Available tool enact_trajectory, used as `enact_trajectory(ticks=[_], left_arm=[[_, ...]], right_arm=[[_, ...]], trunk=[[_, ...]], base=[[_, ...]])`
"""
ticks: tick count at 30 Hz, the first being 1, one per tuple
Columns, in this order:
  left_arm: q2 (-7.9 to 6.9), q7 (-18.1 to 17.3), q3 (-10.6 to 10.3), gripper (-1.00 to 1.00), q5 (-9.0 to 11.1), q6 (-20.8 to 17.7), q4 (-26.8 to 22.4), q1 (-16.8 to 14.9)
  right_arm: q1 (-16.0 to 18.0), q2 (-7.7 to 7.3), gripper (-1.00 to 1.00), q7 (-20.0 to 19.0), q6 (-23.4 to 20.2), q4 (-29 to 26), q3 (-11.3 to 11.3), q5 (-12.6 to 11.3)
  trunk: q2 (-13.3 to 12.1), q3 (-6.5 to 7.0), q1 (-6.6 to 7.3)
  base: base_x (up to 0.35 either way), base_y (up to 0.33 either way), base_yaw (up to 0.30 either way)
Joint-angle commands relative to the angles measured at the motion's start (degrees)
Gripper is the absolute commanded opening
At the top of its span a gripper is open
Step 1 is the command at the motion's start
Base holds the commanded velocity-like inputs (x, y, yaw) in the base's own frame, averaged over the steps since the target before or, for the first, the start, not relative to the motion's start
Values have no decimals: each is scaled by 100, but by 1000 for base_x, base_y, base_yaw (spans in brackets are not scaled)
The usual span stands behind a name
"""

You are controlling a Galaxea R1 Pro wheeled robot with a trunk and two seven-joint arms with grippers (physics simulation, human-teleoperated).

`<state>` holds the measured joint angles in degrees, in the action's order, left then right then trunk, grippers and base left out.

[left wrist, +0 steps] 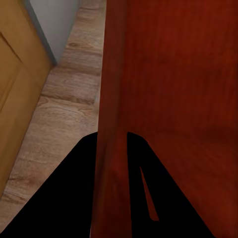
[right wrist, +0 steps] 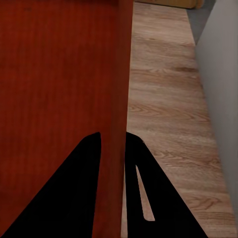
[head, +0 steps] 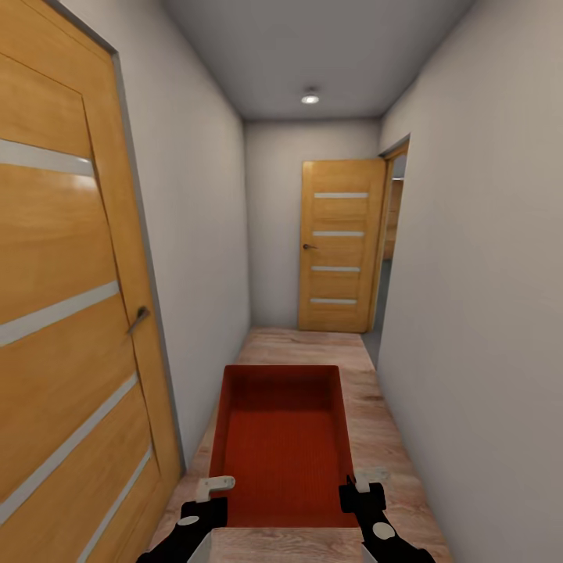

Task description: Move the two storage containers from the living room to the garage. In the garage, place one container on the floor and stack the other container on top of it (either order is fine).

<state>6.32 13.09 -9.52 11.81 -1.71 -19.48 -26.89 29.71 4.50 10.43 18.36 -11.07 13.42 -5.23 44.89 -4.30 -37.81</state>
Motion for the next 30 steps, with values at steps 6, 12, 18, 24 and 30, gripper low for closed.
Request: enact_trajectory(ticks=[6,12,18,24,30], left_arm=[[-42,71,73,-100,58,-22,6,-1],[-37,71,73,-100,58,-22,6,-1],[-39,71,73,-100,58,-22,6,-1],[-39,71,73,-100,58,-22,6,-1],[-38,71,73,-100,58,-22,6,-1]], right_arm=[[9,-26,-100,326,396,-9,-103,-48],[9,-28,-100,326,396,-9,-103,-48],[9,-28,-100,328,396,-9,-103,-48],[9,-28,-100,328,396,-9,-103,-48],[9,-28,-100,328,396,-9,-103,-48]], trunk=[[7,-9,-5],[7,-9,-5],[7,-9,-5],[7,-9,-5],[7,-9,-5]], base=[[323,0,0],[323,0,0],[323,0,0],[323,0,0],[323,0,0]])
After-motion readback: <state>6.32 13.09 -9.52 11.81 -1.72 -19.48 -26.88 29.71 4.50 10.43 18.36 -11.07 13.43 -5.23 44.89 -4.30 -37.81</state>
